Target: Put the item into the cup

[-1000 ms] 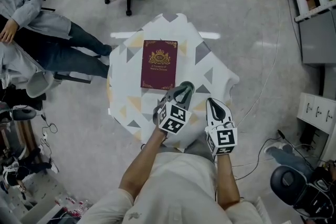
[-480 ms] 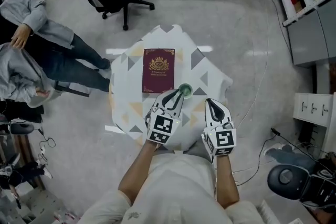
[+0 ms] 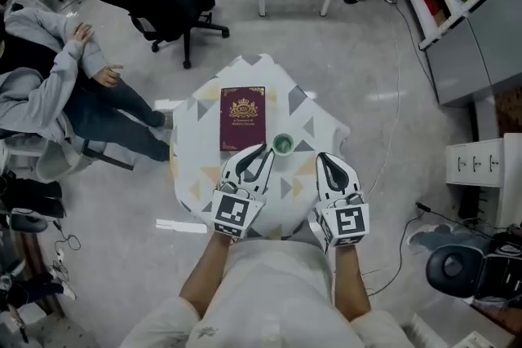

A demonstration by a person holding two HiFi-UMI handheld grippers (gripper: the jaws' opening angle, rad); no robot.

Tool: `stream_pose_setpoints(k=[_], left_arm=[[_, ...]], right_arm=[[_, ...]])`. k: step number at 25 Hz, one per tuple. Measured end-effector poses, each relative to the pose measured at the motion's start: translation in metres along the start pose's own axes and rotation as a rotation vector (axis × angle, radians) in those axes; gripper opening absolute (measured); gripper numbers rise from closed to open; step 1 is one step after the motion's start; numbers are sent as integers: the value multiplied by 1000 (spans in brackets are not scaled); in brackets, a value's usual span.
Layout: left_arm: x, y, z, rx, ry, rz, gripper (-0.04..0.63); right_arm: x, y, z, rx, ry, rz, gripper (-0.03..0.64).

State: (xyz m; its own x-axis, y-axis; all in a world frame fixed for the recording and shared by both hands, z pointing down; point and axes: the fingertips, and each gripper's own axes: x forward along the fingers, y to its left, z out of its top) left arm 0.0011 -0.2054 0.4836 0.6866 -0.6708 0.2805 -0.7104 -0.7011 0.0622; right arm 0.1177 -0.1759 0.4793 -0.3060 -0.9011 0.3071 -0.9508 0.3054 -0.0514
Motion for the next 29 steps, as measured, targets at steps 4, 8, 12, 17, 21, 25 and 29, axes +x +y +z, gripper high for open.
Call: stream_pose_setpoints(k=[4, 8, 12, 17, 21, 25, 29], left_arm=[[-19, 0, 13, 12, -43, -1, 66], [-33, -1, 18, 21, -65, -1, 64], [-42, -2, 19, 25, -69, -1, 63], [-47, -6, 21, 29, -77, -5, 63], [-49, -9, 20, 30, -76, -9, 63], [-48, -9, 16, 25, -69, -9, 63], [-46, -8, 15, 22, -66, -4, 63]], right_arm=[[-13, 9, 7, -15, -25, -4, 10], [-24, 14, 12, -22, -43, -13, 8], [-32, 17, 15, -26, -54, -19, 8], [-38, 20, 17, -29, -63, -25, 9], [-39, 22, 17, -29, -63, -23, 9], [-37, 23, 15, -27, -59, -17, 8], [-34, 21, 13, -29, -54, -17, 8]])
